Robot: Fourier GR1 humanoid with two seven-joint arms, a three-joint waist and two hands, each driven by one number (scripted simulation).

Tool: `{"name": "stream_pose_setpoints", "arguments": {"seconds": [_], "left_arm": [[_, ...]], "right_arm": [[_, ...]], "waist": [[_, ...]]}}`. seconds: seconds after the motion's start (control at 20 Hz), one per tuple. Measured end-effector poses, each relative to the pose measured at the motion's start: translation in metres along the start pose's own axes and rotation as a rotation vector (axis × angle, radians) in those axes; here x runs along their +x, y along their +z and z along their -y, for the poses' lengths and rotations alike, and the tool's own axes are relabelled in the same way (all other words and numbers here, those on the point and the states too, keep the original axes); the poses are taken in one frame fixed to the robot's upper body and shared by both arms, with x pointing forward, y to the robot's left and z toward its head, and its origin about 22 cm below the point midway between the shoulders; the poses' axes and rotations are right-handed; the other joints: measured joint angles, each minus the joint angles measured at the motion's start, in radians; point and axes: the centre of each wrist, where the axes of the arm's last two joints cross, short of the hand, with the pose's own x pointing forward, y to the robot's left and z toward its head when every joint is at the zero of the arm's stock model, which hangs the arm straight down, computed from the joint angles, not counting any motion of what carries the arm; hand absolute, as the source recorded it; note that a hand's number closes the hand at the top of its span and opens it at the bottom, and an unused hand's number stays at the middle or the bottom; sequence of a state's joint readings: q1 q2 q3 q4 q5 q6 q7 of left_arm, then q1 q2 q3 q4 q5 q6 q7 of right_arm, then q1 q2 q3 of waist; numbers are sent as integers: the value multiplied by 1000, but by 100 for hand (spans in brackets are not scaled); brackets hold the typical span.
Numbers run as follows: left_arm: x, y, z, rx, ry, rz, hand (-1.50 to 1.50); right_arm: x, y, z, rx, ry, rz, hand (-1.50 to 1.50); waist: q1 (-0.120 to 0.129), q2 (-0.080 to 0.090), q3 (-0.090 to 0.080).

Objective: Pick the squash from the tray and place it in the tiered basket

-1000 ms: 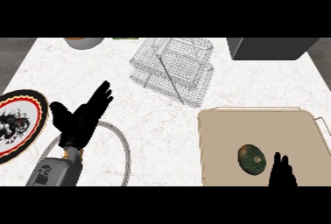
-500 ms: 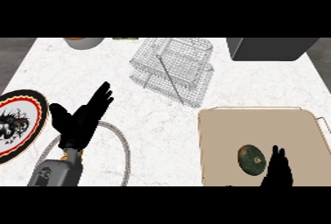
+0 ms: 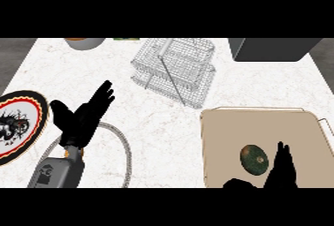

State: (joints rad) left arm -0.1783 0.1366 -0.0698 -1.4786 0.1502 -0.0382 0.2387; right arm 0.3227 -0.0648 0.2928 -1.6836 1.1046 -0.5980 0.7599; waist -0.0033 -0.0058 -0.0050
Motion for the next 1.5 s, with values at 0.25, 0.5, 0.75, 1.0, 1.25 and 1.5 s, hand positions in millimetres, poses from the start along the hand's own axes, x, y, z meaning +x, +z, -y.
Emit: {"name": "stream_pose_setpoints", "arguments": {"seconds": [0.25, 0.5, 0.75, 1.0, 1.25, 1.5], "left_arm": [[-2, 2, 3, 7, 1, -1, 0], [1, 4, 3, 3, 0, 0, 0], [-2, 5, 3, 3, -3, 1, 0], [-6, 3, 5, 1, -2, 0, 0], [0, -2, 5, -6, -4, 6, 0], [-2, 0, 6, -12, -6, -3, 0]], "right_arm": [[2, -12, -10, 13, 0, 9, -150], [-4, -18, -14, 52, -19, 82, 150], [3, -20, -21, 36, -14, 149, 150], [7, -13, -22, -7, -33, 184, 150], [18, 2, -24, 38, 80, 102, 150], [28, 31, -18, 127, 251, 45, 150]], "waist": [[0, -3, -4], [-1, -7, -10], [-1, -11, -17], [-4, -12, -18], [-2, -12, -28], [1, -11, -36]]}}
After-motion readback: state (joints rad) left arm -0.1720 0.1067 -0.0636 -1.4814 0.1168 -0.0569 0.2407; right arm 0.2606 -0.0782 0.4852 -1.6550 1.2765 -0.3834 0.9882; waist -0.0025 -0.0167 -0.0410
